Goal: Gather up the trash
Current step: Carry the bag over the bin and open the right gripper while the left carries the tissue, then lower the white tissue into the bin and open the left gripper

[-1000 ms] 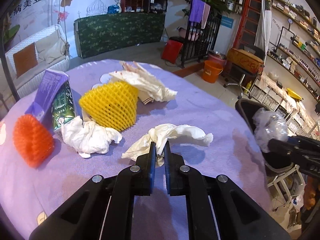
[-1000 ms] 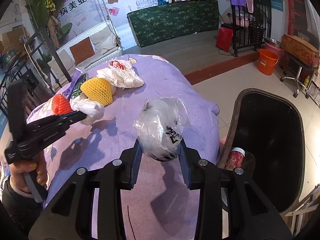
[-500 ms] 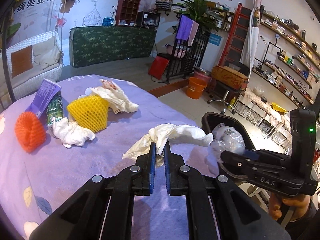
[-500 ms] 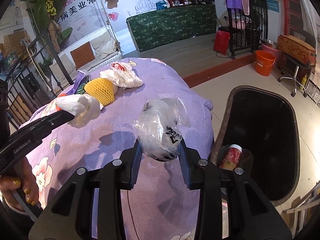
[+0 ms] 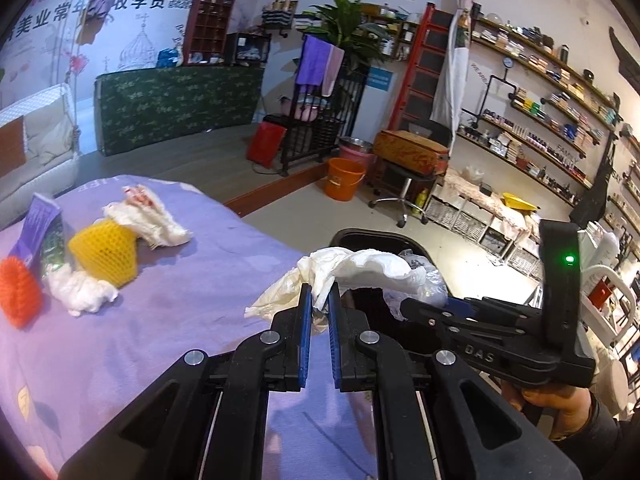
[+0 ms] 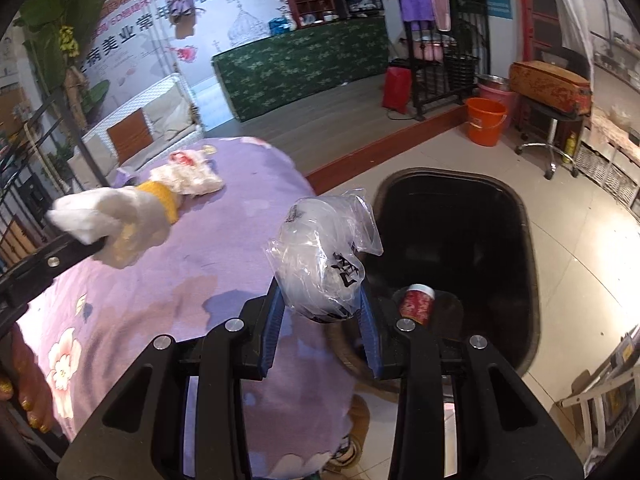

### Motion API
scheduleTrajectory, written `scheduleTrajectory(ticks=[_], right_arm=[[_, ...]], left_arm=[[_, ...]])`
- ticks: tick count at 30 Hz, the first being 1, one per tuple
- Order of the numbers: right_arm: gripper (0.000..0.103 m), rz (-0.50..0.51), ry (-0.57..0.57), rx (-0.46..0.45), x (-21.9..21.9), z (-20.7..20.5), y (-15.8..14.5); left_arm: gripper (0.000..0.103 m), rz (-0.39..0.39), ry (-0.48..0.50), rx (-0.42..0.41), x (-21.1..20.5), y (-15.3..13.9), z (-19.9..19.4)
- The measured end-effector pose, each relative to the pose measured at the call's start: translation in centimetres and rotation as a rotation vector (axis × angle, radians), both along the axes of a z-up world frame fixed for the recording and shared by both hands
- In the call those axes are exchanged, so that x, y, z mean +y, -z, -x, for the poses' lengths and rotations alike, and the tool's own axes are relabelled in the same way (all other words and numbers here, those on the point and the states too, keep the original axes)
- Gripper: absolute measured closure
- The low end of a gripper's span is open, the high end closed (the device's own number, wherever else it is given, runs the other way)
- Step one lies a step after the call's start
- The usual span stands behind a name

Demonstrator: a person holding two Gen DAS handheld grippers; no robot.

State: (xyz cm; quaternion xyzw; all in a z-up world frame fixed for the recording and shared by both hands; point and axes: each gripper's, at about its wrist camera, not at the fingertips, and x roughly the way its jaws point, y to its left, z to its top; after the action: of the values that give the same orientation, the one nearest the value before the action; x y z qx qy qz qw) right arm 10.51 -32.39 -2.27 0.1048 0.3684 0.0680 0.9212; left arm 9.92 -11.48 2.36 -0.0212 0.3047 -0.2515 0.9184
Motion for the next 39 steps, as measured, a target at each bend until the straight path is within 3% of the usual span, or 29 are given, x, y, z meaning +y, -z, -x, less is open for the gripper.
scheduleTrajectory(ticks=[11,13,15,18,31,39], right_arm=[[0.067,0.04,0.156,0.157,-5.1,-4.3,4.5],[0.06,0.046,0.171,0.185,-5.7,-5.0,5.5],[0.042,0.029,0.2,0.198,-6.2,-5.2,6.2],[0.035,0.008,0.209,0.181,-6.4,-4.7,6.2],[0.031,0.005,0.317,0.074,-8.2,-1.0,3.1],[0.03,0.005,0.431,0.035,-11.4,0.9,1.6]], left_arm=[[0.095,-0.028,0.116,-0.011,-4.5,-0.1,-0.2],[0.095,-0.032,0.131,-0.009,-5.0,0.0,-0.3],[0.095,-0.039,0.139,-0.006,-5.3,0.2,-0.2],[0.095,-0.042,0.146,0.004,-5.6,0.6,-0.3],[0.095,-0.011,0.167,0.061,-6.5,1.0,-2.1],[0.095,-0.008,0.236,0.108,-9.9,1.7,-3.6]])
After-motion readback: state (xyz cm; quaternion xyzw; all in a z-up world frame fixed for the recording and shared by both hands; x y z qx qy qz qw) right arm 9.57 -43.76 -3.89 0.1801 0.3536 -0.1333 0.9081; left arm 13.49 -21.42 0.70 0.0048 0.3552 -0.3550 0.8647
